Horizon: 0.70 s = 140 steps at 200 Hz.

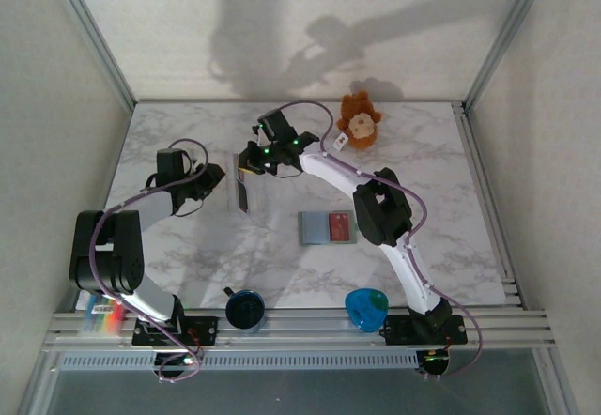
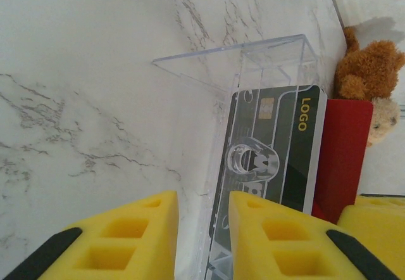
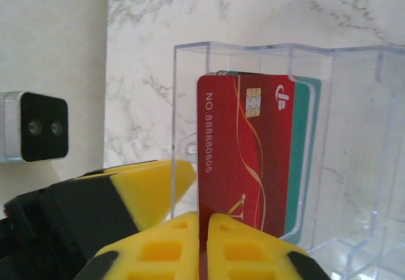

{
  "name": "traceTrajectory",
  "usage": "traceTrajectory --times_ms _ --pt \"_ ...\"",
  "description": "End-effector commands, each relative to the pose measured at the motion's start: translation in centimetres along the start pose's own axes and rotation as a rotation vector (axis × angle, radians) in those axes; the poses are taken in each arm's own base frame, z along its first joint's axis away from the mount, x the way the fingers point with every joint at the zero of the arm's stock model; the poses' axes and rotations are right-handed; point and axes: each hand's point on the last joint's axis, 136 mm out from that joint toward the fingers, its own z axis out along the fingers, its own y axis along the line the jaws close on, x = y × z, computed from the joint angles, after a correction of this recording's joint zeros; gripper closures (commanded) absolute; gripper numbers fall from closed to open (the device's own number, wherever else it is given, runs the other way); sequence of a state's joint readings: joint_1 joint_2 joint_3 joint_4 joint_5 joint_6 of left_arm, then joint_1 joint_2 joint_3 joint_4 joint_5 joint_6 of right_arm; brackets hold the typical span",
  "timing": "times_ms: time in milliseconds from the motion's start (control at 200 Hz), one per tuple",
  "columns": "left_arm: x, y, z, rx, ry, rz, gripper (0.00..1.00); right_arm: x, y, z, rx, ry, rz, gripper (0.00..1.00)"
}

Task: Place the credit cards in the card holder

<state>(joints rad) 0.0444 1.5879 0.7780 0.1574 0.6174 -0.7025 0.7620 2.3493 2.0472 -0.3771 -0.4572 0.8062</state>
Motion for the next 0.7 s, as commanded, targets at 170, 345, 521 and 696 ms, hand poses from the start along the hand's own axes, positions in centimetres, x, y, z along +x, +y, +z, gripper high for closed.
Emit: traceTrajectory --times_ms 170,345,521,696 --pt "-0.5 -1.4 -0.2 0.022 -0.006 0.046 0.73 0.5 -0.9 -1.6 0.169 -0.02 -0.093 0.97" --pt "-0.6 -1.4 -0.6 0.016 -0.021 0.05 0.73 0.6 -2.2 -2.0 0.295 -0.027 -0.146 0.98" --pt "-0.5 -1.5 -0.7 0.016 -0.015 0.054 0.73 0.5 -2.9 -1.9 0.37 -0.021 -0.152 0.97" --pt "-0.6 -2.2 -1.6 0.02 -0.025 0.062 0.72 0.2 -1.3 -3.0 0.366 -0.048 -0.165 1.0"
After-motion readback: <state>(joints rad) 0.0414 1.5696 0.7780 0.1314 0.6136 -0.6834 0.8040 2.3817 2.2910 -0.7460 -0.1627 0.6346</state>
